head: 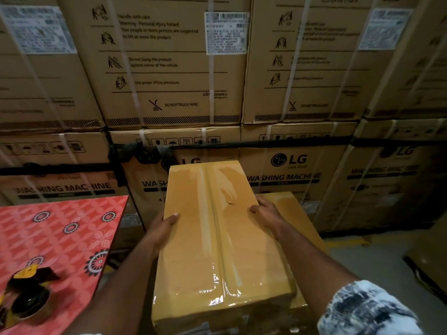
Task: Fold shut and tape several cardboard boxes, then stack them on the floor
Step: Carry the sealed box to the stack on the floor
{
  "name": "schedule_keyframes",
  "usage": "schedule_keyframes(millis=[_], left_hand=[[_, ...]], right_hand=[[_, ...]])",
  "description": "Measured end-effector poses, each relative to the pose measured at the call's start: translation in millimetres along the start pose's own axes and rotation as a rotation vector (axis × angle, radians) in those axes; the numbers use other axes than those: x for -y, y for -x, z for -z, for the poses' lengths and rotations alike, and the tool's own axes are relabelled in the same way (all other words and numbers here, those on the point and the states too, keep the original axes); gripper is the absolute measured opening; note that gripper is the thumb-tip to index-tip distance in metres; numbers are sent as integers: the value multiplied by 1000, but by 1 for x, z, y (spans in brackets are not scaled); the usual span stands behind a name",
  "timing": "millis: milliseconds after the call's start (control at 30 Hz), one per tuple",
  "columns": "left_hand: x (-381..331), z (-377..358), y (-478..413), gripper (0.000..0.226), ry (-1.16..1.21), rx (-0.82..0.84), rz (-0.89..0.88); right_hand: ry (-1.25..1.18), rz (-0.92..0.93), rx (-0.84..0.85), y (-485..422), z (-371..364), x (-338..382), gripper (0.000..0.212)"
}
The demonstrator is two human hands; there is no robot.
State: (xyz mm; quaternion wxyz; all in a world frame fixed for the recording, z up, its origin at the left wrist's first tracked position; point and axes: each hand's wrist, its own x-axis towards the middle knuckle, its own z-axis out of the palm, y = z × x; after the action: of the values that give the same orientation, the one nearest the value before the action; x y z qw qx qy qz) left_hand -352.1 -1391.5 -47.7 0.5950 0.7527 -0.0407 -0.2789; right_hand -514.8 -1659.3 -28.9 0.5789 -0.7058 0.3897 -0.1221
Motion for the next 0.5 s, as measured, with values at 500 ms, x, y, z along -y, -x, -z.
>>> schedule_keyframes(millis=[500], left_hand=[[48,-22,-49,44,47,-3,35]], right_hand=[[-48,-17,30,-50,-5,-52,50]])
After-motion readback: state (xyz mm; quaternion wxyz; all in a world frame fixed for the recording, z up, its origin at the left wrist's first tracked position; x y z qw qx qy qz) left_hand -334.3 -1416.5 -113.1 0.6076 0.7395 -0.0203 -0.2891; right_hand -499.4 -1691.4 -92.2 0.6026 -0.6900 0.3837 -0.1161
